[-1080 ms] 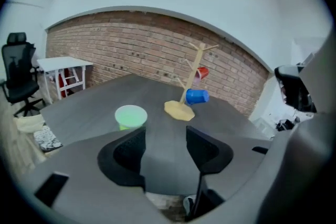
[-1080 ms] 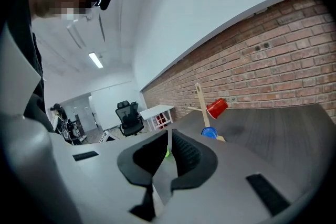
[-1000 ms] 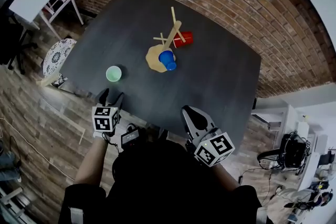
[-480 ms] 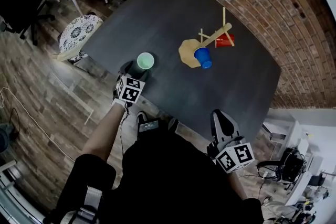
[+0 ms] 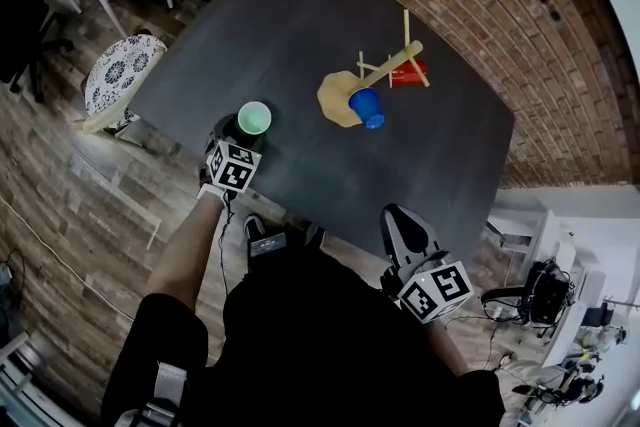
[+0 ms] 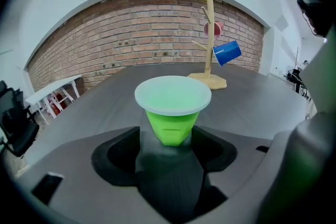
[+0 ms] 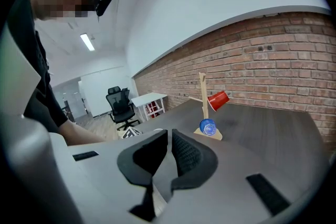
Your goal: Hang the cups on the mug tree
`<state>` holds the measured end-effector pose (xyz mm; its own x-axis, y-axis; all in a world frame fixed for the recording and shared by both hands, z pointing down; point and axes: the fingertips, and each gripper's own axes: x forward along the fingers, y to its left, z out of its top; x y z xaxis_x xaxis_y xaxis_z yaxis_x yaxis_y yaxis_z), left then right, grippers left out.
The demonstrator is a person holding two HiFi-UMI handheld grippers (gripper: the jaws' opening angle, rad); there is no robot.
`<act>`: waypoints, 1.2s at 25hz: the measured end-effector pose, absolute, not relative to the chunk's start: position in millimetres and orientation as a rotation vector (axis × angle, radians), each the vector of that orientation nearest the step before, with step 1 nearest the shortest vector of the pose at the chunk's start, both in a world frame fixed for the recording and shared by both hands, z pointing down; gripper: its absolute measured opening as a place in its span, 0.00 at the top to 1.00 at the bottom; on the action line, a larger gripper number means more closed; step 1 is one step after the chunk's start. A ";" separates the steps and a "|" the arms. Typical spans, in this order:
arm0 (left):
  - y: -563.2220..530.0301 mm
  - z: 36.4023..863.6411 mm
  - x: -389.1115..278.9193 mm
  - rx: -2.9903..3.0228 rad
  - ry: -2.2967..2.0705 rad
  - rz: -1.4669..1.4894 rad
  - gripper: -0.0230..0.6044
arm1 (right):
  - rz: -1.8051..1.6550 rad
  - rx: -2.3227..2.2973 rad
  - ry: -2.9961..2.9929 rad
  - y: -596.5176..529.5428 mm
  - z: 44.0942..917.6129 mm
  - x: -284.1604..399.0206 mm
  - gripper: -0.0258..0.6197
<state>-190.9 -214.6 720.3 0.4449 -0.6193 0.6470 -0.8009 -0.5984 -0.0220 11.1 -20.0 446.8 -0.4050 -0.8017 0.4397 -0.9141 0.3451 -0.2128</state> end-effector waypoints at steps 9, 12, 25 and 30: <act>-225.8 714.9 -185.7 2.498 -1.228 0.974 0.49 | 0.662 1.510 -2.334 -29.3 454.4 5.4 0.88; -229.5 719.6 -183.4 2.471 -1.200 0.965 0.52 | 0.690 1.523 -2.321 -30.8 458.7 9.8 0.88; -213.6 710.7 -193.9 2.390 -1.244 1.114 0.58 | 0.780 1.563 -2.358 -37.1 463.0 41.0 0.88; -204.3 690.4 -195.2 2.345 -1.258 1.190 0.58 | 0.811 1.524 -2.407 -40.9 463.0 46.6 0.88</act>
<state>-195.2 -204.3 690.4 0.3035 -0.5938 0.7452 -0.7769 -0.6070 -0.1672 46.6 -40.9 463.0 -0.4588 -0.7804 0.4248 -0.8783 0.3260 -0.3497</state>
